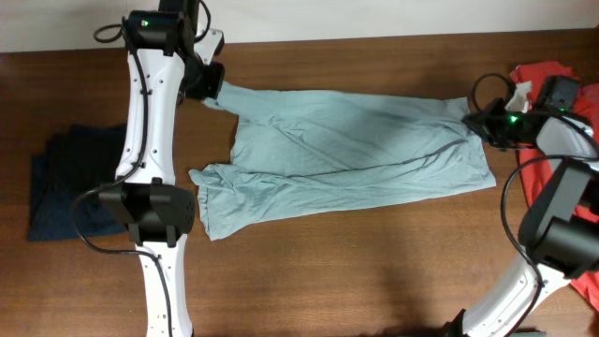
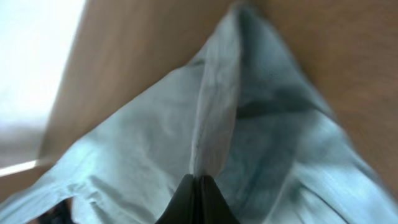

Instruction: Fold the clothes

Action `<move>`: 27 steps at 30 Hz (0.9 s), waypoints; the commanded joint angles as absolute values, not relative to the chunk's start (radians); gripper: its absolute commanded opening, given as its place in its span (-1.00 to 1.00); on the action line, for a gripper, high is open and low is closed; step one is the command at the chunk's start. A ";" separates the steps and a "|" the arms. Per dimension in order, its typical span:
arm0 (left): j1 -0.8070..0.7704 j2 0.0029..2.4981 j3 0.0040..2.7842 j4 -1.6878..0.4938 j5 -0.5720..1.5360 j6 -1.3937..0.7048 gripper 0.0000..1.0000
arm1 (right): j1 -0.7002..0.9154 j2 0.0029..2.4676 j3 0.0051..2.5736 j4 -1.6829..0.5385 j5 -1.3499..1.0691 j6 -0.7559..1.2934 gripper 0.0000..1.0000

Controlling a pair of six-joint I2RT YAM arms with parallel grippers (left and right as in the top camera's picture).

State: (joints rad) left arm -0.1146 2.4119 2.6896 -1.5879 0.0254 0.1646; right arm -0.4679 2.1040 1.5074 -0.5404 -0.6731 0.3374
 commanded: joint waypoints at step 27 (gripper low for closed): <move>0.014 2.372 2.707 -1.688 0.160 0.173 -0.81 | -0.485 1.919 1.520 -0.773 -0.299 0.318 -0.90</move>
